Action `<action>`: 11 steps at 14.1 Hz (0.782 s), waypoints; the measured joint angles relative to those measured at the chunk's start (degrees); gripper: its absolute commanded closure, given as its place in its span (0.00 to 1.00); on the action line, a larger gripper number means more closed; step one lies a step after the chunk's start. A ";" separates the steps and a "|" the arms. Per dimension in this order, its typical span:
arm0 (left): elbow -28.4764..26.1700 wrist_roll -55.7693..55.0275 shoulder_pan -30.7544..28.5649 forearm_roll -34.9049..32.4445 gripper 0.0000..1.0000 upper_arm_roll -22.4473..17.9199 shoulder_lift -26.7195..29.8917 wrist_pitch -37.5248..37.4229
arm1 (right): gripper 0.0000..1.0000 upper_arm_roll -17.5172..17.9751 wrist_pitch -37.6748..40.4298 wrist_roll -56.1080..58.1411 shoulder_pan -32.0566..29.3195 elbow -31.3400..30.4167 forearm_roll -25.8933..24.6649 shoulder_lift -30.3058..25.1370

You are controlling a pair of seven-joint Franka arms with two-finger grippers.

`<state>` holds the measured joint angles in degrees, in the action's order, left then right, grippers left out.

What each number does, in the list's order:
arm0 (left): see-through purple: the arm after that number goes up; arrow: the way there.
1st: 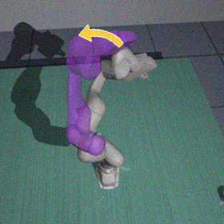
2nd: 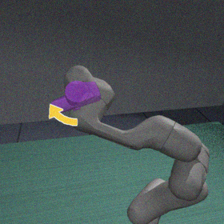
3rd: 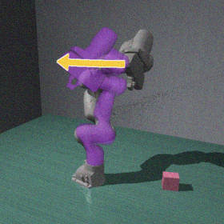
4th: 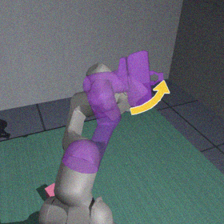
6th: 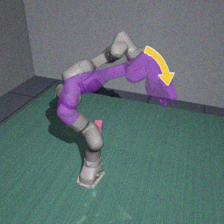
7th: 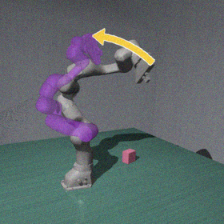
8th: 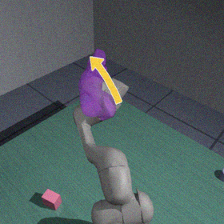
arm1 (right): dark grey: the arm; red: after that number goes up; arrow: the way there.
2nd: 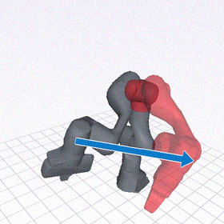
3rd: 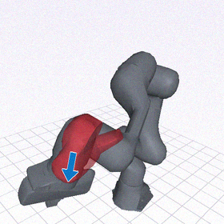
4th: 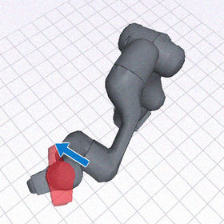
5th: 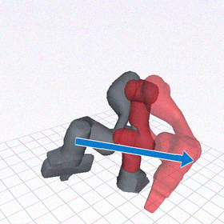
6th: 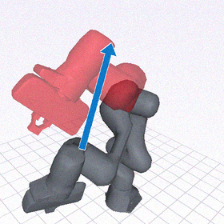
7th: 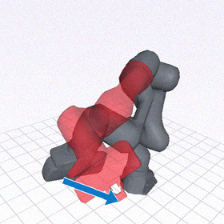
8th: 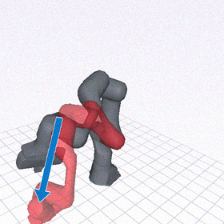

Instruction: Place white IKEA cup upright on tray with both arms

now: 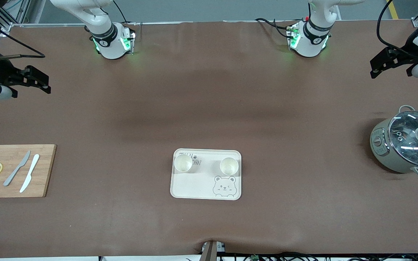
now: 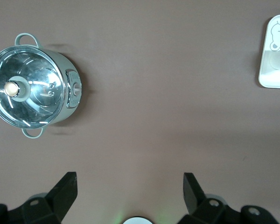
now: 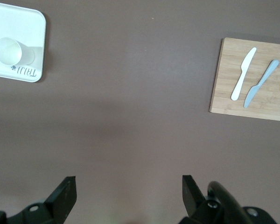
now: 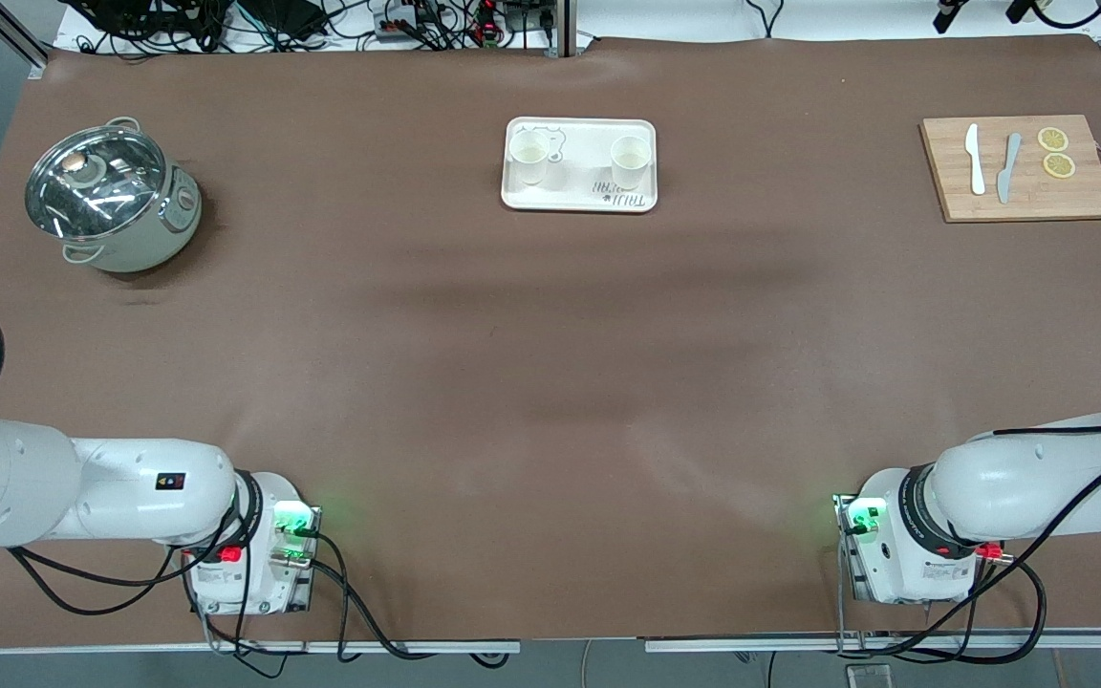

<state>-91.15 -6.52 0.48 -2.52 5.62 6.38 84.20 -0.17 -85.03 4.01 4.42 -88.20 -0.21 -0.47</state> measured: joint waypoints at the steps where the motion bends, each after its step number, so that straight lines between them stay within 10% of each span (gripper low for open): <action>1: 0.00 0.00 0.00 0.82 0.00 0.00 -0.01 0.00 | 0.00 0.00 -0.05 0.98 0.11 0.00 0.01 0.00; 11: 0.06 0.00 0.05 2.02 0.00 -0.03 -1.51 0.33 | 0.00 -0.83 0.30 5.55 -1.84 0.15 0.48 -0.01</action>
<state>-91.09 -6.53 0.54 -0.50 5.59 4.87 84.53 -1.00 -84.72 9.56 2.58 -88.05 0.27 -0.48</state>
